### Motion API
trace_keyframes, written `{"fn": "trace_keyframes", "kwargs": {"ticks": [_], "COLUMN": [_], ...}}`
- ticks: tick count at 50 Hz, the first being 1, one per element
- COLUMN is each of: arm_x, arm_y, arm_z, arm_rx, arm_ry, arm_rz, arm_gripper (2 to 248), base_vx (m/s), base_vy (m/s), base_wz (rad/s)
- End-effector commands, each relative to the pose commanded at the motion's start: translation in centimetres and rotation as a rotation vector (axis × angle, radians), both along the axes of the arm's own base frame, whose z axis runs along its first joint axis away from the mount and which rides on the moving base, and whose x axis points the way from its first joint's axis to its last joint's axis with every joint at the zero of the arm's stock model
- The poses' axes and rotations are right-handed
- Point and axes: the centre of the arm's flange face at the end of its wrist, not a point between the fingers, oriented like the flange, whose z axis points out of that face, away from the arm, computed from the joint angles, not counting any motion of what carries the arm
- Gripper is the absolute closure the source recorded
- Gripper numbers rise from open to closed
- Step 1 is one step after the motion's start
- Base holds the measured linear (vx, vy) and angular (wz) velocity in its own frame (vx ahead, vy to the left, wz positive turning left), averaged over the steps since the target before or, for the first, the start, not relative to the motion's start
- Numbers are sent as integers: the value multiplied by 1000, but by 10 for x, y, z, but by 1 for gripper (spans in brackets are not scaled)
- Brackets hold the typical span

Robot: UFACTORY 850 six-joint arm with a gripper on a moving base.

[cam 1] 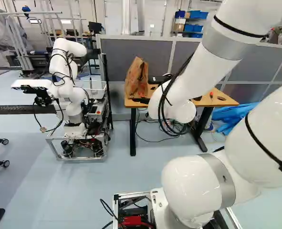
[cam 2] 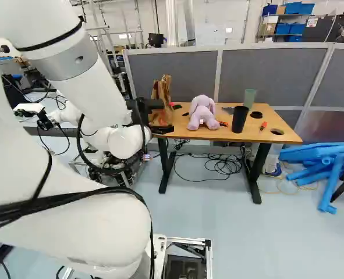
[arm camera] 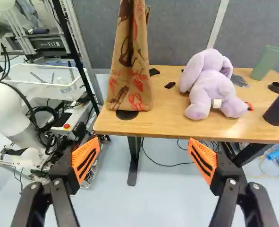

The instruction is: Pick up the bag on the ground and place it on the table

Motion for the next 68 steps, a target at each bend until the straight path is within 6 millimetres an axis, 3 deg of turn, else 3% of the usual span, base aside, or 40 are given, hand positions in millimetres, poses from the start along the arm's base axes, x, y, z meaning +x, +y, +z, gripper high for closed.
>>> {"fn": "trace_keyframes", "kwargs": {"ticks": [31, 68], "arm_x": [-32, -36], "arm_y": [-5, -5], "arm_z": [-17, -18], "arm_rx": [-9, -11], "arm_ry": [-50, -55], "arm_rz": [-18, -20], "arm_gripper": [3, 3], "base_vx": [0, 0], "base_vy": [0, 0], "base_wz": [0, 0]}}
